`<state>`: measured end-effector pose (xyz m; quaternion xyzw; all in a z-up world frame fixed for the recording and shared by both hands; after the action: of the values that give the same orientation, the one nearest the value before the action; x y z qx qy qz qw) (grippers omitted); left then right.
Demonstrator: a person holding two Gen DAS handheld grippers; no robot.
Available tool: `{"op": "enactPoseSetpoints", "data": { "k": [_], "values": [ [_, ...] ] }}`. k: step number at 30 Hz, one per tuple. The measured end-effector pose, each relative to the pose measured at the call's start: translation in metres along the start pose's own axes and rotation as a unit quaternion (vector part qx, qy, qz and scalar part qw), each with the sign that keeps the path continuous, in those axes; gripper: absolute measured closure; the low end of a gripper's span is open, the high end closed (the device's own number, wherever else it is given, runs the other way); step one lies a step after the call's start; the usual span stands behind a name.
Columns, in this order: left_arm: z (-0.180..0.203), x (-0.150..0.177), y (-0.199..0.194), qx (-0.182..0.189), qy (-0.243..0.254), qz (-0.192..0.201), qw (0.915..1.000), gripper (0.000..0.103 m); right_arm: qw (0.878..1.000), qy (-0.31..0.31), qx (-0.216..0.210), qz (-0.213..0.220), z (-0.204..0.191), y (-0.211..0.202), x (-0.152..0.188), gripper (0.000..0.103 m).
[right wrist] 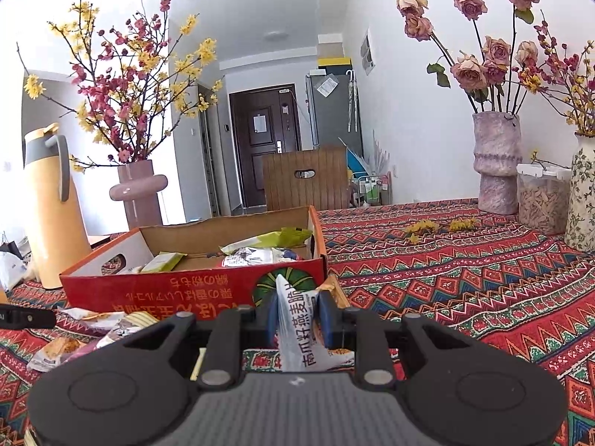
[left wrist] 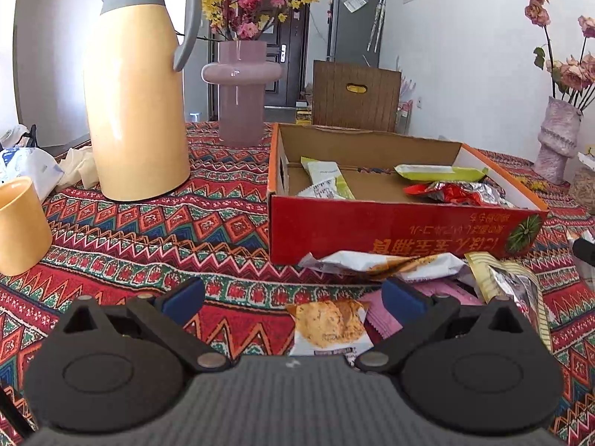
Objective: Organize snacks
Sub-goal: 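Grasp the cracker packet with the right gripper, then grasp the biscuit packet with the left gripper while the right gripper holds its packet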
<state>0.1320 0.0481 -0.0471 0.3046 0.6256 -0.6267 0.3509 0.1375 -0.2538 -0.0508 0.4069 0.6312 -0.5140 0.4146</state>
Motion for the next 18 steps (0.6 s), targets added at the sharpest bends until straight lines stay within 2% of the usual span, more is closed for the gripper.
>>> {"op": "enactPoseSetpoints", "data": {
  "k": [4, 6, 12, 14, 18],
  "values": [
    [0.009, 0.007, 0.006, -0.008, 0.01, -0.021, 0.9997, 0.001, 1.0, 0.001, -0.006, 0.004, 0.0, -0.003, 0.0, 0.081],
    [0.012, 0.01, 0.011, -0.011, 0.009, -0.032, 0.9994, 0.006, 1.0, 0.001, -0.009, 0.007, 0.0, -0.004, 0.0, 0.081],
    [0.013, 0.015, 0.02, -0.013, 0.006, -0.061, 0.998, 0.033, 1.0, 0.003, -0.016, 0.009, 0.0, -0.005, 0.0, 0.081],
    [0.014, 0.017, 0.022, -0.004, 0.002, -0.068, 0.9976, 0.051, 1.0, 0.002, -0.018, 0.011, 0.0, -0.006, 0.001, 0.081],
    [0.014, 0.018, 0.017, 0.004, 0.001, -0.059, 0.9982, 0.056, 1.0, 0.003, -0.019, 0.012, 0.0, -0.007, 0.0, 0.081]
  ]
}}
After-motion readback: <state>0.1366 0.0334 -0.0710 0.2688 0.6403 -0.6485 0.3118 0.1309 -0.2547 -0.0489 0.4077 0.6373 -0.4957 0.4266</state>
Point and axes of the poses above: each gripper's, at about its wrist camera, not at the fingertips, and y roughly the way its jaws point, z to its right, x to its underside, the point moved 5 cm from there along y, roughly the way its jaws point, and after that the axes turned 1 degree about -z, right-handed, at the moved point
